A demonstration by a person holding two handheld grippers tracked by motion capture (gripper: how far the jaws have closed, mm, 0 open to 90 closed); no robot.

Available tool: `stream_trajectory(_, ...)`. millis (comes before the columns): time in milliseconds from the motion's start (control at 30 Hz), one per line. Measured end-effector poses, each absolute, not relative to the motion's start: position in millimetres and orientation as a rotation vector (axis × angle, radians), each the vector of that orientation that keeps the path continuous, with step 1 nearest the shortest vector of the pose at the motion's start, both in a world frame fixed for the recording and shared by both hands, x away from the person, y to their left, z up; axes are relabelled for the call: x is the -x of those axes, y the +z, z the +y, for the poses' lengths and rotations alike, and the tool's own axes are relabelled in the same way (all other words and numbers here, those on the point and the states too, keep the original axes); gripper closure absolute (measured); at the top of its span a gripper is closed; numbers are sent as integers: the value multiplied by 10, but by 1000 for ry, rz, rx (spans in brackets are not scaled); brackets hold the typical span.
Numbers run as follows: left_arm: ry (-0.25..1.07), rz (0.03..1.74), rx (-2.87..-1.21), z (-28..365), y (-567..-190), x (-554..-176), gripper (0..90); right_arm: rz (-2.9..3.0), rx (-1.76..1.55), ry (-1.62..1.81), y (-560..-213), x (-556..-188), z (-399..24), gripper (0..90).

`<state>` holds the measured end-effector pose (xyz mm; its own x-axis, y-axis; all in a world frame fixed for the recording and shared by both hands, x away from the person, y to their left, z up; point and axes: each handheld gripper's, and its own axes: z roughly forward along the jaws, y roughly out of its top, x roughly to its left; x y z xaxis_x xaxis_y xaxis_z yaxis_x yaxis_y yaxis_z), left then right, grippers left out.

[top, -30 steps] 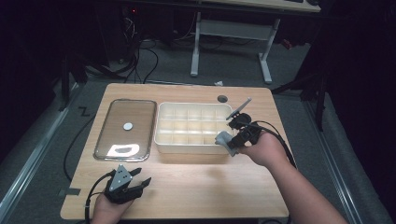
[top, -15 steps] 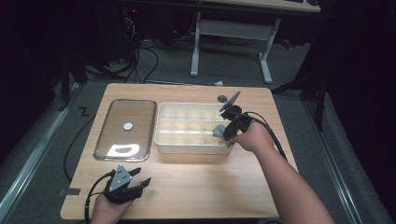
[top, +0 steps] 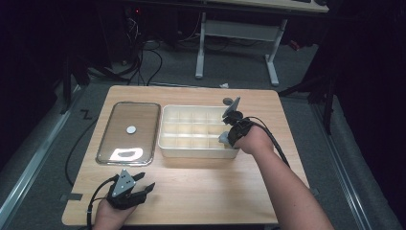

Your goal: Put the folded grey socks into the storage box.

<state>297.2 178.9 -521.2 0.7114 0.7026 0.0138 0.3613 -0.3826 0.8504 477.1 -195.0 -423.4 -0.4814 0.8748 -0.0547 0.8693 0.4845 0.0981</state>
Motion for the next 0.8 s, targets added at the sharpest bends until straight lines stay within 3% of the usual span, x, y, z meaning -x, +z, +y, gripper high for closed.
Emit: stream_trajectory(800, 469, 805, -2013, 1782, -5214, -2971, 448, 2683, -1521, 2, -4475, -4823, -1907, 730)
